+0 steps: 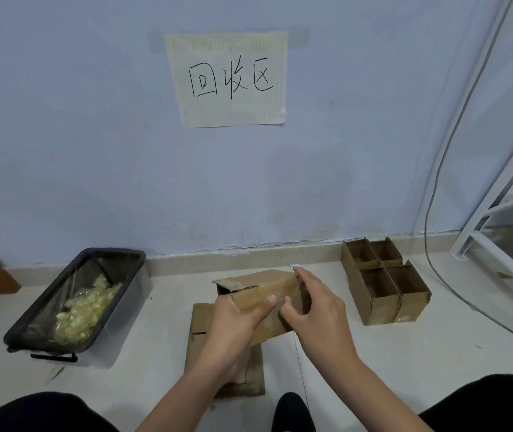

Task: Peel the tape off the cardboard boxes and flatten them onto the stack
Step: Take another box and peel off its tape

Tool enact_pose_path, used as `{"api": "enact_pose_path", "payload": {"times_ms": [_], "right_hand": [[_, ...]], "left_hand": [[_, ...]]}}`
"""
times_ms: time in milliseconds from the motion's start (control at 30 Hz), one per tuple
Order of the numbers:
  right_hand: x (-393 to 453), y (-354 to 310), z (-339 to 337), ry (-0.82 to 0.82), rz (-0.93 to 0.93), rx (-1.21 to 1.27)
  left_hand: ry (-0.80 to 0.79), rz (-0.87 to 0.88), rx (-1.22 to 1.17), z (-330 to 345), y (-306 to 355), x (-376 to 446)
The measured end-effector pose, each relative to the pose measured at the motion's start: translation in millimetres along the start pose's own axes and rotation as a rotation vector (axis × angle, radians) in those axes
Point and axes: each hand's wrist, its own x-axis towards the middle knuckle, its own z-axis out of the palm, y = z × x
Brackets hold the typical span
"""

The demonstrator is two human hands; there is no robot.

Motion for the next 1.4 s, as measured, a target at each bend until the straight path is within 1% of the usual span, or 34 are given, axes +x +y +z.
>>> {"api": "enact_pose_path", "payload": {"times_ms": [167,300,733,933,1033,1100,1167,1200,1267,1333,1400], "right_hand": [[1.7,2.5,-2.4,0.028,0.036,0.018],[3.4,1.2,-2.5,-0.003,0.044,0.075],[-3.3,-2.4,1.8,0.083,-0.002,-0.029],[-4.2,-2.6,2.5,0.107,0.076,0.105],[1.8,1.7,-3.4,0.161,0.105,0.154],[4.4,2.2,-6.9,0.226,0.072,0.145],[3.6,0.0,-7.1,0.280,-0.032,0.065],[2.2,-0.9,-5.6,0.268,-0.077,0.031],[-0.5,-0.4,-0.5,0.188,-0.117,0.010],[-0.2,0.7,2.4,0.123,-0.082,0.051],[2.4,1.3,2.4,0.099,-0.042,0.087]], "left_hand": [[-0.034,0.023,0.032,1.1,1.1,-3.0],[-0.001,0.006,-0.001,-4.7,2.4,2.5],[-0.029,0.019,-0.037,5.5,-5.0,-4.4],[-0.028,0.026,-0.007,5.9,-8.4,-4.5],[0.001,0.030,-0.014,5.4,-9.2,-2.9],[0.019,0.048,-0.018,3.1,-9.9,-0.2],[0.011,0.058,-0.026,1.7,-8.6,1.2],[0.007,0.062,-0.031,1.4,-7.7,1.3],[0.004,0.064,-0.022,1.6,-5.4,-0.7],[0.007,0.053,-0.001,1.5,-6.3,-0.5],[0.014,0.042,0.012,0.9,-7.8,-0.4]]}}
